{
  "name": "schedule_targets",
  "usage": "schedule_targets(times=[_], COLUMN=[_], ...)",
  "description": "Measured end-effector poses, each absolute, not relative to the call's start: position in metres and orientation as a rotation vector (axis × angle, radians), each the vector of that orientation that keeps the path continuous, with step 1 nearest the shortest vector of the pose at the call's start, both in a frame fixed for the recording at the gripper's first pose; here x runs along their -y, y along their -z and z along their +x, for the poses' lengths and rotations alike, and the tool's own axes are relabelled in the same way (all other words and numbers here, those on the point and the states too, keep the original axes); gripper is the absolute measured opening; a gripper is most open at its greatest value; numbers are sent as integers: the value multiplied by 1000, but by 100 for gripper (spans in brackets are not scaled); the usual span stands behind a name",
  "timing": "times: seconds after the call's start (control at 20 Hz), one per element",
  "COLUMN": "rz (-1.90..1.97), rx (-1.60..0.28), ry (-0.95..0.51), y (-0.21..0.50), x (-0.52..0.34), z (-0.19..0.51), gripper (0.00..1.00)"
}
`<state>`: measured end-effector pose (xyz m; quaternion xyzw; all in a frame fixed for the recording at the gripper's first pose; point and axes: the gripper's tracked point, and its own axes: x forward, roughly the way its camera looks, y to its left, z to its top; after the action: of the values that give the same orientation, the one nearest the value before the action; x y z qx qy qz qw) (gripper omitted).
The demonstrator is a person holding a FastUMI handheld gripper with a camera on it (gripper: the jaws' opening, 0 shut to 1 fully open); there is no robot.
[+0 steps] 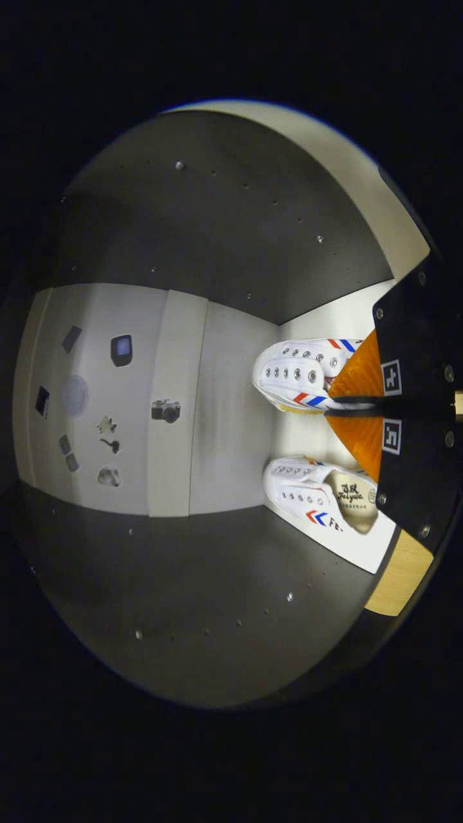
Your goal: Open the shoe cabinet door, grab the shoes and put them into the shoe cabinet, then close the shoe cabinet door.
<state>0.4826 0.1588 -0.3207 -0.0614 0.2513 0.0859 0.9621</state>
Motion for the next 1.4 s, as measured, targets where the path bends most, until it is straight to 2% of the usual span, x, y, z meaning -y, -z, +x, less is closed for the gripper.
schedule_targets(times=[0.35,0.55,0.7,0.75,0.8,0.85,0.9,1.4], rz=[-105,-144,-112,-105,-100,-100,-104,-123], rx=[-557,-535,-481,-468,-448,-424,-400,-285], ry=[-177,-140,-158,-160,-166,-172,-181,-167], y=[365,358,327,316,303,291,278,186], x=[-174,-166,-164,-161,-158,-157,-154,-93], z=[511,504,483,472,459,444,429,237], gripper=[0,16,46,52,69,78,93,94])
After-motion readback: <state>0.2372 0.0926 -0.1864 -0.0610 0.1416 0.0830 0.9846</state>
